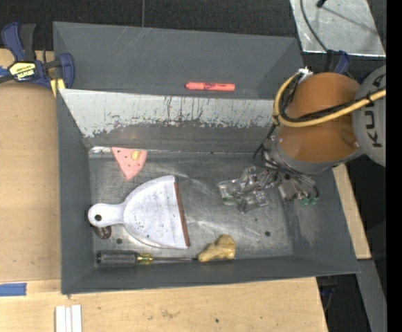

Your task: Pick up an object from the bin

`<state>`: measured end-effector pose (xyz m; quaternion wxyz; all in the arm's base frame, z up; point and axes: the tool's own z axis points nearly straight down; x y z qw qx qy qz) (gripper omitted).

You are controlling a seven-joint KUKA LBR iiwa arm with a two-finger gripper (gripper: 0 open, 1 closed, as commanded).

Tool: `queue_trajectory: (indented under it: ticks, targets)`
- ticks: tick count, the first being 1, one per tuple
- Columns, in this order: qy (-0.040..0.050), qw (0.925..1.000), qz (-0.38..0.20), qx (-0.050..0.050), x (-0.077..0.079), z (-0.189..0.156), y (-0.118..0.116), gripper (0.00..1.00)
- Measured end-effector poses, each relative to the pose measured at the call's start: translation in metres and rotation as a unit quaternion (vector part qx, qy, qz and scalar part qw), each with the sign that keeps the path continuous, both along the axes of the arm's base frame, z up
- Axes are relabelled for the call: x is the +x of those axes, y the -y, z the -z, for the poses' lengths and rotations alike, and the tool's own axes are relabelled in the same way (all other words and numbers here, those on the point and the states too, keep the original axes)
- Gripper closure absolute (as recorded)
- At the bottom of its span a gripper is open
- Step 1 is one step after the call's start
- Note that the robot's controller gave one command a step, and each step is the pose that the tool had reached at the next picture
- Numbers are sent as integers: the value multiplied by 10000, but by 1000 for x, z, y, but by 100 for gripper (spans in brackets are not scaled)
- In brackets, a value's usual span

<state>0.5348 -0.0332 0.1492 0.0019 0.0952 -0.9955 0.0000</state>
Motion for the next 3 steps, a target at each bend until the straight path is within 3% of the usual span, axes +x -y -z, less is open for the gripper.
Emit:
queue_trajectory:
  ticks: [1,2,3]
  targets:
    - [58,10000,-45,2,1,-45,-6,100]
    - [52,10000,-30,2,6,-29,-6,100]
    - [12,10000,-78,5,-3,-24,-13,100]
